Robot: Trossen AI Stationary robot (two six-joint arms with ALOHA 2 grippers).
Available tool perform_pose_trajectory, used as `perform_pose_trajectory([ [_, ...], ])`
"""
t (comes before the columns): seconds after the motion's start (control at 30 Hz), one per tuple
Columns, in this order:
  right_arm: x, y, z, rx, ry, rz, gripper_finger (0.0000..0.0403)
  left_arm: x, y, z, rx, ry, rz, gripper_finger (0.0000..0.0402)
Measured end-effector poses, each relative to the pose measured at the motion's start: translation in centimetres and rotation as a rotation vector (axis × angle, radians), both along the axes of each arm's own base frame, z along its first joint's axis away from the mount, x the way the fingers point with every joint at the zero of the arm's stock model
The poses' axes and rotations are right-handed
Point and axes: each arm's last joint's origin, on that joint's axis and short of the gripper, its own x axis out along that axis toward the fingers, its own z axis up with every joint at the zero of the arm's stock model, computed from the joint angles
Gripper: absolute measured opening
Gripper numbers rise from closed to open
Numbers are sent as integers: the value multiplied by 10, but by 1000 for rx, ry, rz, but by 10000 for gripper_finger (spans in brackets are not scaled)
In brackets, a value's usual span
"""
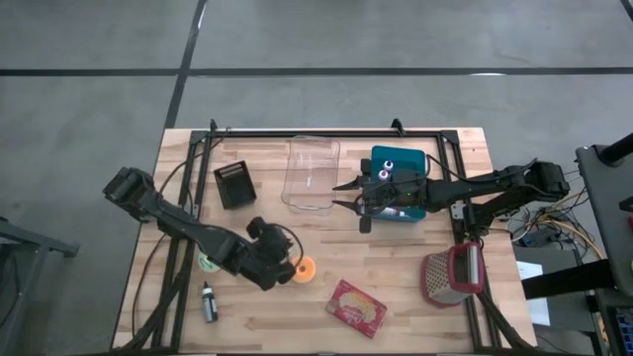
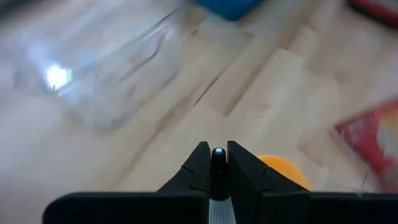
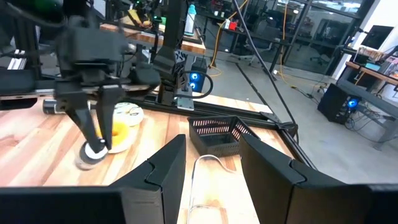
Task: Pick & Place Food Item
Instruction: Put the right black food coloring bottle into the blue bin
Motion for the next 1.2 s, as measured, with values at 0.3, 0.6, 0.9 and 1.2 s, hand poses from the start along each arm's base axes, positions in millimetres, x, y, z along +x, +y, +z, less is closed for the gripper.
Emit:
perform_pose_trajectory([
  [0.3, 0, 0, 0, 0, 0, 0, 144, 3, 2, 16, 198, -55, -83, 29],
  [0.6, 0, 0, 0, 0, 0, 0, 144, 15, 3, 29, 378, -163, -88, 29],
  [0.9, 0, 0, 0, 0, 0, 0, 144, 32, 43, 29, 442, -197, -92, 29],
  [1.2, 0, 0, 0, 0, 0, 0, 144, 50, 113, 40, 387, -244, -121, 29],
])
